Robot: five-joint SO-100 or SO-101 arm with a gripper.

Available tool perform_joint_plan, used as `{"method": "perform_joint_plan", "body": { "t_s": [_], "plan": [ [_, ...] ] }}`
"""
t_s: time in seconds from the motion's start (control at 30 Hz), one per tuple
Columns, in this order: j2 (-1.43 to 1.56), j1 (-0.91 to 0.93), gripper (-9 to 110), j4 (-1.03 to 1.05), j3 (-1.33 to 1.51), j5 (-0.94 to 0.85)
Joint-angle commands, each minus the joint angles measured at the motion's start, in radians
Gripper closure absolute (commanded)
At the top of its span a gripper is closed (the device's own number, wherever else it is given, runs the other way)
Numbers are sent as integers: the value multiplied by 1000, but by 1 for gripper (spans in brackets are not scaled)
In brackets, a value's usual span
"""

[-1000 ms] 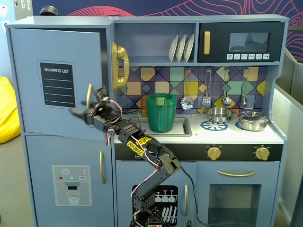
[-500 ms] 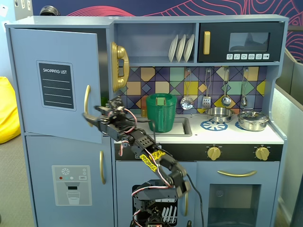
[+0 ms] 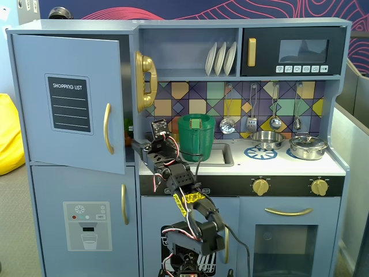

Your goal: Open the left cabinet door

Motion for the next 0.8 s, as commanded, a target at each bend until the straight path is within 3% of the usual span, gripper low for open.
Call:
{"method": "perform_joint_plan", "body": {
  "t_s": [0.0, 0.3, 0.6, 0.77],
  "plan": [
    [-83, -8, 89, -133, -5, -5],
    [-141, -290, 92, -308, 29, -225],
    [-213, -541, 93, -439, 28, -316],
    [-236, -584, 93, -471, 25, -339]
  ]
}}
